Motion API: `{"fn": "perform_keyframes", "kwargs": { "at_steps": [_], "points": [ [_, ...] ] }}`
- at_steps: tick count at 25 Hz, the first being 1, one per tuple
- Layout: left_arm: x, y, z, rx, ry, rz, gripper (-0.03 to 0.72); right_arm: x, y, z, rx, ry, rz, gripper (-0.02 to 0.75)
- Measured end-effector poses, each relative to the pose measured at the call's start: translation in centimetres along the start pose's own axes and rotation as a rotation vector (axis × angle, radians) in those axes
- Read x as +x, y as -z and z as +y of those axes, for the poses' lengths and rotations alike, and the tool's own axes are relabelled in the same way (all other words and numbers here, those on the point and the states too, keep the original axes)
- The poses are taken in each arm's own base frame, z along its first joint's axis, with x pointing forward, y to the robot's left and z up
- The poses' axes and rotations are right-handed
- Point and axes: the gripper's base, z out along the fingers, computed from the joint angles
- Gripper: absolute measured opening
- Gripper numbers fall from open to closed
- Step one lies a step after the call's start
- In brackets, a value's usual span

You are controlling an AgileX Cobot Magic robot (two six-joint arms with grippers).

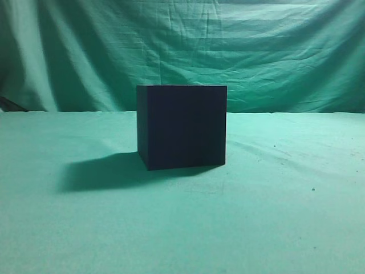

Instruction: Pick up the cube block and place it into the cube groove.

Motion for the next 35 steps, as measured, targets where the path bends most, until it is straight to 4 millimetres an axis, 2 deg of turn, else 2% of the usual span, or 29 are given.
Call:
{"fn": "perform_keyframes", "kwargs": {
  "at_steps": [1, 3, 7, 13, 17, 23, 30, 35],
  "points": [
    [0.0, 0.0, 0.0, 0.000, 0.000, 0.000, 0.000, 0.2, 1.5, -0.3, -0.009, -0.007, -0.030, 0.000],
    [0.0, 0.0, 0.0, 0.000, 0.000, 0.000, 0.000, 1.0, 3.9, -1.0, -0.024, -0.018, -0.074, 0.000],
    [0.0, 0.0, 0.0, 0.000, 0.000, 0.000, 0.000, 4.3, 6.6, -2.3, -0.034, -0.023, -0.085, 0.000],
    [0.0, 0.0, 0.0, 0.000, 0.000, 0.000, 0.000, 12.0, 7.7, -4.0, -0.065, -0.026, -0.013, 0.000],
    [0.0, 0.0, 0.0, 0.000, 0.000, 0.000, 0.000, 16.8, 8.3, -4.8, -0.130, -0.045, -0.067, 0.000],
    [0.0, 0.0, 0.0, 0.000, 0.000, 0.000, 0.000, 22.2, 9.1, -5.8, -0.210, -0.029, -0.205, 0.000],
    [0.0, 0.0, 0.0, 0.000, 0.000, 0.000, 0.000, 25.9, 12.1, -7.2, -0.251, -0.033, -0.320, 0.000],
    [0.0, 0.0, 0.0, 0.000, 0.000, 0.000, 0.000, 26.4, 12.6, -7.5, -0.230, 0.088, -0.383, 0.000]
  ]
}}
